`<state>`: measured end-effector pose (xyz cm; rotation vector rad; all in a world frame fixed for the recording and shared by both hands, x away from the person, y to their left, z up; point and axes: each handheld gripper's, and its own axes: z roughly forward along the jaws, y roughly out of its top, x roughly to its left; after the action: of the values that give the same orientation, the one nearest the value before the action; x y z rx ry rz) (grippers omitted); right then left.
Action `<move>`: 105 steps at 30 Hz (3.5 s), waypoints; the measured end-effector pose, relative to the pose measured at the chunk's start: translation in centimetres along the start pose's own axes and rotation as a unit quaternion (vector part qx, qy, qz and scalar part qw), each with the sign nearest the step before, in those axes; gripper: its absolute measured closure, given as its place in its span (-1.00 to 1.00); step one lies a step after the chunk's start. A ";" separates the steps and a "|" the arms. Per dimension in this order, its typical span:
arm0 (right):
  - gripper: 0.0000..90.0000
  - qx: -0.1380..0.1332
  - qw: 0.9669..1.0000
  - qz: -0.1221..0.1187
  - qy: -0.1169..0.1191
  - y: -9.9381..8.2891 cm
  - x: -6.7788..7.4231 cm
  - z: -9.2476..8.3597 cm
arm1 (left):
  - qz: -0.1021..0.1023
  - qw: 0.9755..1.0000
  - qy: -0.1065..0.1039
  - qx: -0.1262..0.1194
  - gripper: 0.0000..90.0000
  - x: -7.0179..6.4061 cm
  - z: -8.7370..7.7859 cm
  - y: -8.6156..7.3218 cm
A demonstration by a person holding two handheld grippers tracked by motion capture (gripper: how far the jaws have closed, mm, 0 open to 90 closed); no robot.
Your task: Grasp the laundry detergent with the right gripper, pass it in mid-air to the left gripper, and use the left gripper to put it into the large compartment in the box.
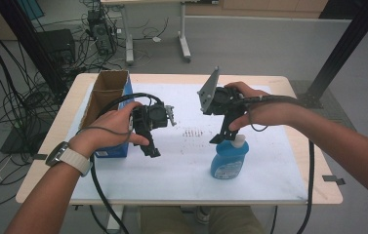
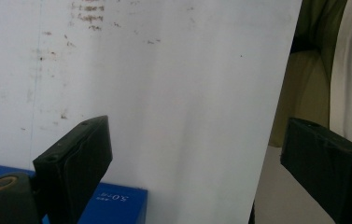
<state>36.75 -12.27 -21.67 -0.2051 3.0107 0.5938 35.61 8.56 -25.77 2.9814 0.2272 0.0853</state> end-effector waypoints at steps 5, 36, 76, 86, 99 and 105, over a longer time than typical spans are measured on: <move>-0.78 -0.003 1.000 0.000 -0.002 -0.1 0.0 -0.2 | -0.001 1.000 0.002 -0.001 -0.79 0.0 -0.1 0.0; -0.84 -0.031 0.999 0.010 -0.007 -2.5 0.8 -1.9 | -0.008 1.000 0.011 -0.016 -0.80 0.0 0.0 0.2; -0.92 -0.052 0.998 -0.001 -0.035 -8.2 3.1 -2.4 | -0.008 1.000 0.018 -0.023 -0.81 -0.1 0.5 1.1; -0.92 -0.050 0.998 0.004 -0.036 -9.1 3.5 -2.3 | -0.008 0.999 0.020 -0.023 -0.80 -0.1 0.5 1.3; -0.92 -0.051 0.998 0.013 -0.038 -10.2 3.7 -2.3 | -0.009 0.999 0.021 -0.025 -0.81 -0.2 0.6 1.5; -0.91 -0.051 0.998 0.015 -0.035 -10.8 3.7 -2.0 | -0.009 0.999 0.020 -0.026 -0.80 -0.2 0.7 1.5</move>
<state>34.55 -23.39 -24.18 -0.1415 2.9230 0.7414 35.71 7.00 -26.23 2.9273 0.2540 0.1477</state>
